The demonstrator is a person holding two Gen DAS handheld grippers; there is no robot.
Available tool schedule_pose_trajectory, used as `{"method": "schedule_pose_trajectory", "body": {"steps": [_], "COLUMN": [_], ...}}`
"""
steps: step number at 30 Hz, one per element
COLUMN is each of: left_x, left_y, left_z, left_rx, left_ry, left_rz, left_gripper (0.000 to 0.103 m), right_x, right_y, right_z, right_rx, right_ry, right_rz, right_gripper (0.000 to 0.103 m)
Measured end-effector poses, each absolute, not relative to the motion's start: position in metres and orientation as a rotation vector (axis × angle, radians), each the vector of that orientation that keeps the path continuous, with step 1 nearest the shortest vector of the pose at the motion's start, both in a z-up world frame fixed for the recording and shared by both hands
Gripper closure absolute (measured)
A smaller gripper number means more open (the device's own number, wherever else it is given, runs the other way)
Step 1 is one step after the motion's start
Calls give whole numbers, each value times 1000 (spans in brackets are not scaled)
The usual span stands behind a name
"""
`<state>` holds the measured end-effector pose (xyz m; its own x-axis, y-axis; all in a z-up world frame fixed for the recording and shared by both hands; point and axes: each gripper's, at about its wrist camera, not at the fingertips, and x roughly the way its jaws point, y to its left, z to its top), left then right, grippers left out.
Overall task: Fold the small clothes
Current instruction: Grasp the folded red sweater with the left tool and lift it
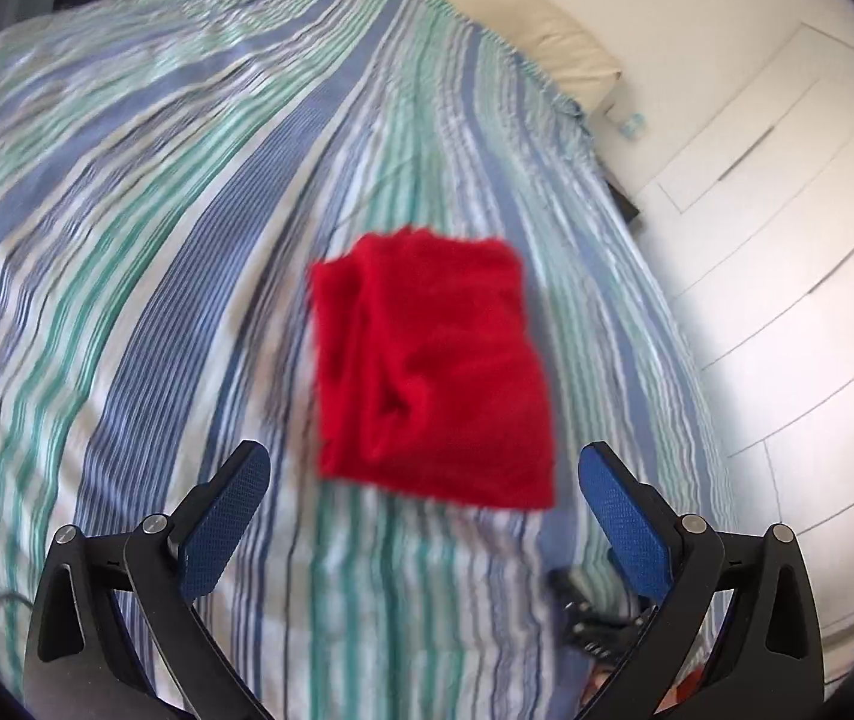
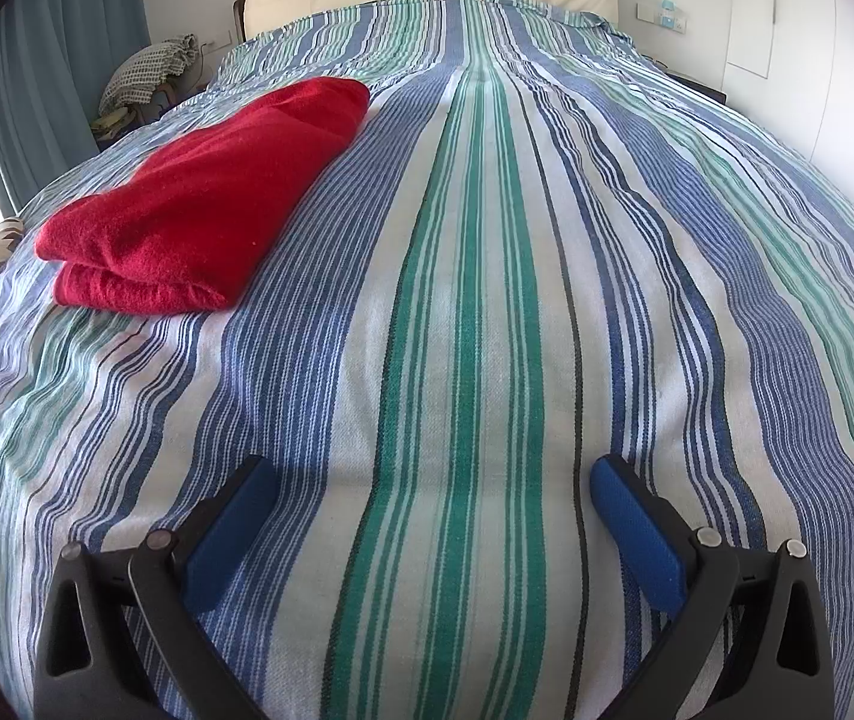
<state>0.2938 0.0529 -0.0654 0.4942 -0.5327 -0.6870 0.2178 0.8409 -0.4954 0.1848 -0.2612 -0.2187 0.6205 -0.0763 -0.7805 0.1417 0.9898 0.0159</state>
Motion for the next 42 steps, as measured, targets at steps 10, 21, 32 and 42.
{"method": "schedule_pose_trajectory", "body": {"steps": [10, 21, 32, 42], "left_x": [352, 386, 407, 375], "left_y": [60, -1, 3, -24], "left_z": [-78, -133, -173, -81], "left_rx": [-340, -111, -220, -161], "left_ry": [1050, 1126, 1242, 990], "left_rz": [-463, -315, -445, -538], "left_gripper": [0, 1, 75, 73], "right_x": [193, 331, 363, 336], "right_y": [-284, -295, -201, -213], "right_z": [-155, -155, -172, -72], "right_rx": [200, 591, 430, 255], "right_ry": [864, 912, 945, 748], "right_rz": [-41, 223, 196, 199], "right_gripper": [0, 13, 66, 61]}}
